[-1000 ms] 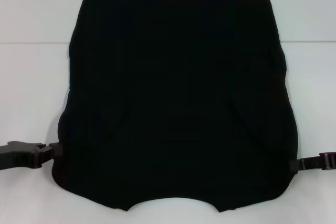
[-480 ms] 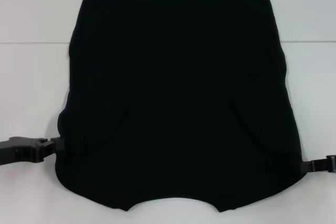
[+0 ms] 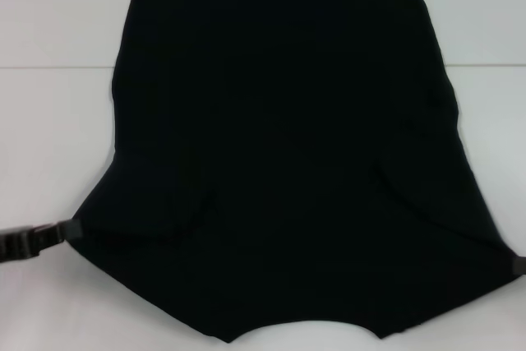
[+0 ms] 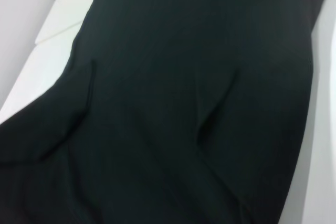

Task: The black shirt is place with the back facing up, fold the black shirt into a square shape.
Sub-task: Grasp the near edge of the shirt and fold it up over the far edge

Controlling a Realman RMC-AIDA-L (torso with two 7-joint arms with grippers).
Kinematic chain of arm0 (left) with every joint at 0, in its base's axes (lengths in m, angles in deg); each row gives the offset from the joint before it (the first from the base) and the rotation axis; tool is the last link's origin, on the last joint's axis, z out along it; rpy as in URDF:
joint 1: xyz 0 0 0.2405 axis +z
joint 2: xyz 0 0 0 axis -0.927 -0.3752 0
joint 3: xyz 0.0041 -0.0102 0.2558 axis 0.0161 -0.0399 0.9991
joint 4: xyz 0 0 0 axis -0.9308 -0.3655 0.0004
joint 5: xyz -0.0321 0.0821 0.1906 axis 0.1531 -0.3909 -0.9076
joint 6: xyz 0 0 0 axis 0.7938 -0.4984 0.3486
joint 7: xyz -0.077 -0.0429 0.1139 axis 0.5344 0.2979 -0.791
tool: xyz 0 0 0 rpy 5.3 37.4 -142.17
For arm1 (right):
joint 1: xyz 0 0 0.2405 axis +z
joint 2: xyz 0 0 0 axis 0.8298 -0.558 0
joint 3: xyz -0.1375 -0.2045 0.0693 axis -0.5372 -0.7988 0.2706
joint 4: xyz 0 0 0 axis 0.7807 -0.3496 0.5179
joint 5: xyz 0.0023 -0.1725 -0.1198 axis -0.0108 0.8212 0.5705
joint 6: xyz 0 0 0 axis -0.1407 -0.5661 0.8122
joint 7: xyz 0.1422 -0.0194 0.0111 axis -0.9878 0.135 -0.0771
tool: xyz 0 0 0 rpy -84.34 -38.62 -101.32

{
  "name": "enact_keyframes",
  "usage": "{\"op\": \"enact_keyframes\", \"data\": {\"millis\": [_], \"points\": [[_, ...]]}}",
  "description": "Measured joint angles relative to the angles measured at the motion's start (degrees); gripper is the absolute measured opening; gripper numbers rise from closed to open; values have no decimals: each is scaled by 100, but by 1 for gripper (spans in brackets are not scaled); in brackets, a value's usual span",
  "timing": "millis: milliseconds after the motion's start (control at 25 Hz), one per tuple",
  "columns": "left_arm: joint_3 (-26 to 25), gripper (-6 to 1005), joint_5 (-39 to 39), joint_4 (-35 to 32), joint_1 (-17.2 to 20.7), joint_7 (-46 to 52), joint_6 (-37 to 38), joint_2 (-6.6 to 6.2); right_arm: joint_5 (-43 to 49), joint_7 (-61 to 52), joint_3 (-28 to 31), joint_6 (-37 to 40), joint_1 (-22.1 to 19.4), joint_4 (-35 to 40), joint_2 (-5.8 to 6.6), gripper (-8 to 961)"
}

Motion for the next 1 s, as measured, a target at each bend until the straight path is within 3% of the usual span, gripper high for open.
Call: {"op": "enact_keyframes", "data": {"millis": [240, 720, 880, 1000], "points": [[-188, 14, -24, 32, 306, 28, 545, 59, 11, 419, 393, 413, -334, 14, 140, 68], [-232, 13, -24, 159, 762, 38, 1385, 245, 31, 646, 466, 938, -963, 13, 344, 76], [-353, 13, -7, 261, 704, 116, 1387, 228, 26, 650, 626, 1009, -921, 11, 397, 79], [-369, 13, 77, 341, 464, 265, 1347, 156, 4, 649, 824, 1019, -663, 11, 412, 82]]}}
